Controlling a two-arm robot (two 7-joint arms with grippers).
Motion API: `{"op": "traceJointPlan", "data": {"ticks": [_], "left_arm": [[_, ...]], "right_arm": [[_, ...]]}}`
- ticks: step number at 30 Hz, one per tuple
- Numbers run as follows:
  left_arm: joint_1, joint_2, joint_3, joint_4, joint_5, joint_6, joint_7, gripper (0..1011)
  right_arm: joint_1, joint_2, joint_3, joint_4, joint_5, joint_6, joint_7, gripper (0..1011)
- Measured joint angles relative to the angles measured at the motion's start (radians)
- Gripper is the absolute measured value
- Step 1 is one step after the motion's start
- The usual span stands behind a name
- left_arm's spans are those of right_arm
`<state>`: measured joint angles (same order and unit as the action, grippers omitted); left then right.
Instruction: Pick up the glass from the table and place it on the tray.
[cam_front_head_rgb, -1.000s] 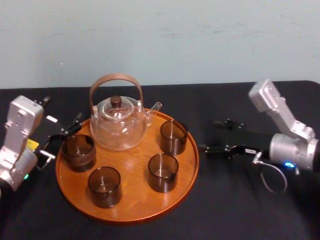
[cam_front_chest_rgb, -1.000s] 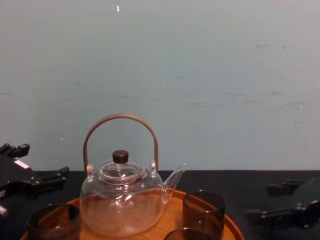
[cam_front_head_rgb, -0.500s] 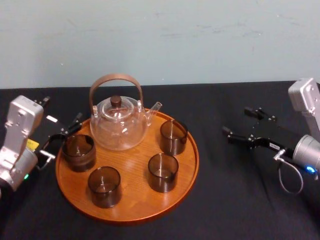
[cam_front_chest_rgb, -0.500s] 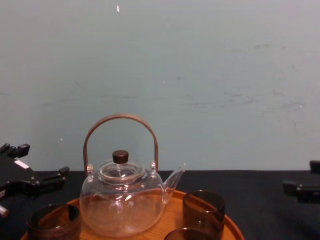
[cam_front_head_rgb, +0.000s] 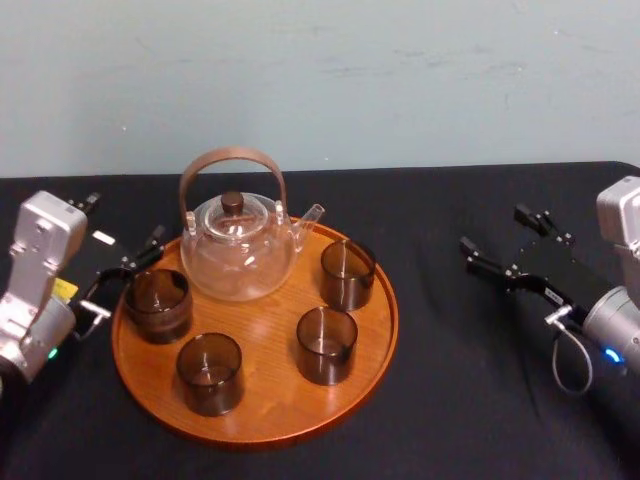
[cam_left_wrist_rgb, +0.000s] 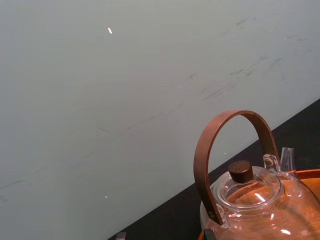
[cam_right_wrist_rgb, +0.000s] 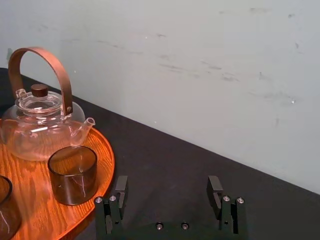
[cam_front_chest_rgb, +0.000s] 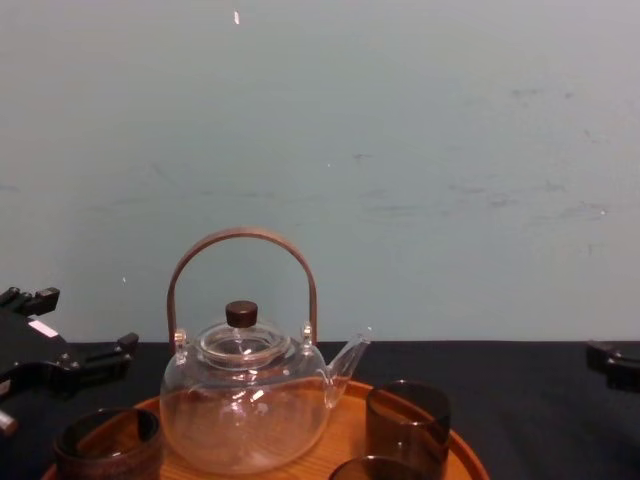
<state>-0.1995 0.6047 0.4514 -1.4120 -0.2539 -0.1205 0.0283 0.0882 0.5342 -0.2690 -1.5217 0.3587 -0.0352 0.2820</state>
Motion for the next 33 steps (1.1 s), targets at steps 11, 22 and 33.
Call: {"op": "traceJointPlan", "data": {"ticks": [11, 22, 33], "left_arm": [[0.000, 0.000, 0.000, 0.000, 0.000, 0.000, 0.000, 1001], [0.000, 0.000, 0.000, 0.000, 0.000, 0.000, 0.000, 1001], [0.000, 0.000, 0.000, 0.000, 0.000, 0.000, 0.000, 1001]], "right_arm": [[-0.002, -0.025, 0.007, 0.018, -0.023, 0.004, -0.005, 1002], [-0.002, -0.022, 0.006, 0.017, -0.020, 0.005, -0.004, 1002], [-0.001, -0.021, 0.005, 0.016, -0.018, 0.005, -0.003, 1002]]}}
